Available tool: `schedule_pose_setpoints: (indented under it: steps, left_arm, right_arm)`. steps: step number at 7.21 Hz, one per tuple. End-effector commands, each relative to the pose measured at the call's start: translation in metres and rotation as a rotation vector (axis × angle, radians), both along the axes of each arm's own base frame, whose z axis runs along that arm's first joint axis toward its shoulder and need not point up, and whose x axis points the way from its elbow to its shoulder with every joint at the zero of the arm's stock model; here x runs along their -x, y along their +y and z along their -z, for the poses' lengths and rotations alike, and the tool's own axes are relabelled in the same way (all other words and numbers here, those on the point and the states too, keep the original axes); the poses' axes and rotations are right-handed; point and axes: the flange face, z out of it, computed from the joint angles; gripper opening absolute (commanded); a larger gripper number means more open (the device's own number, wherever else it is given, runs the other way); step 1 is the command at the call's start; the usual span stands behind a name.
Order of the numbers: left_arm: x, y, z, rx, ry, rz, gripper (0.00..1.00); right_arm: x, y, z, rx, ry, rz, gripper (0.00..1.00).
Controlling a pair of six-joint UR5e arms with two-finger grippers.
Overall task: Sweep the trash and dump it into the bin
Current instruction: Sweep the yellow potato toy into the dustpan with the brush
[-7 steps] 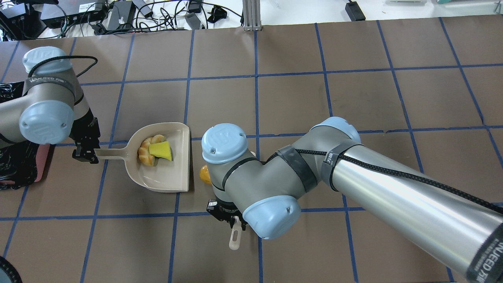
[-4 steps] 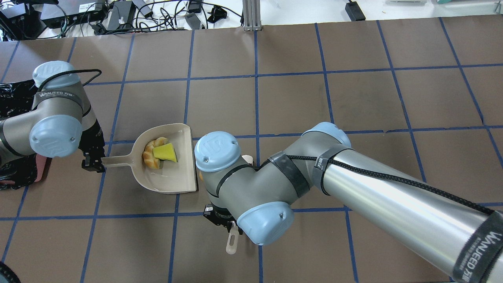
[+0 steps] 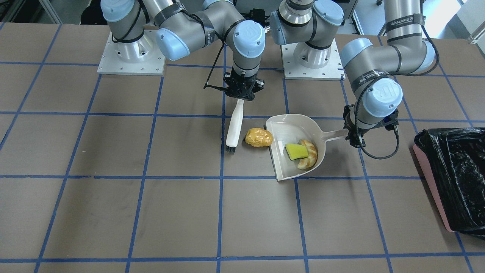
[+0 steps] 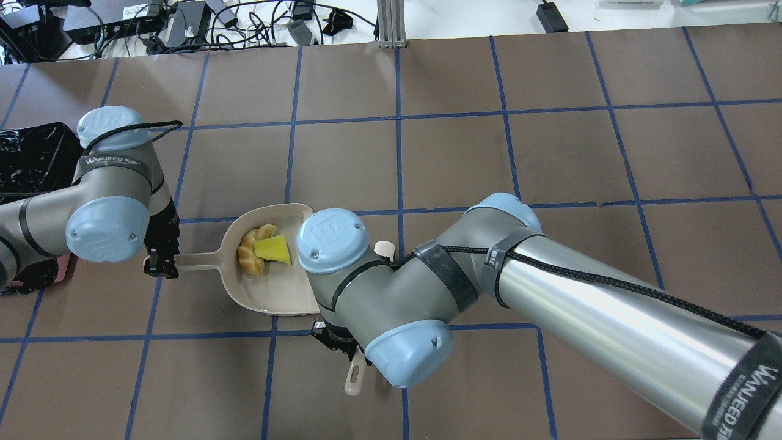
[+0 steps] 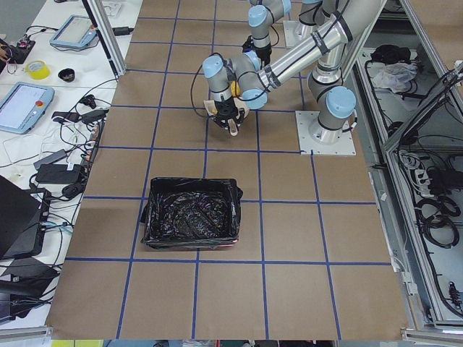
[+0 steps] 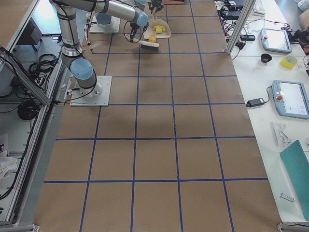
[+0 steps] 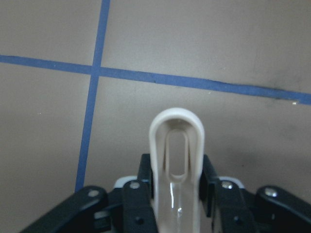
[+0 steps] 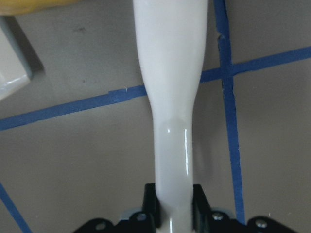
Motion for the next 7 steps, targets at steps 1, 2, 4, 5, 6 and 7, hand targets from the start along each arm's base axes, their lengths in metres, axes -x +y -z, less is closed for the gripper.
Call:
schedule_pose_setpoints:
  steps: [1, 2, 4, 5, 6, 7]
  left_arm:
    - [0.016, 0.007, -0.002, 0.003, 0.0, 0.029, 0.0]
    - [0.017, 0.006, -0.003, 0.005, -0.001, 0.03, 0.0]
    - [0.04, 0.003, -0.008, 0.027, 0.008, 0.075, 0.0]
    - [0.048, -0.003, -0.012, 0.043, 0.012, 0.092, 0.0]
    - [0.051, -0.006, -0.009, 0.05, 0.045, 0.088, 0.0]
    - [0.052, -0.006, -0.01, 0.054, 0.053, 0.091, 0.0]
  right_arm:
    - [-0.012, 0.003, 0.004, 0.029, -0.021, 0.038, 0.0]
    - [-0.016, 0.003, 0.003, 0.035, -0.024, 0.047, 0.0]
    - [-0.024, 0.004, 0.009, 0.052, -0.036, 0.065, 0.0]
    - [-0.038, 0.015, 0.013, 0.072, -0.051, 0.055, 0.0]
    - [-0.05, 0.015, 0.014, 0.104, -0.081, 0.074, 0.0]
    - [-0.059, 0.007, 0.015, 0.112, -0.084, 0.115, 0.0]
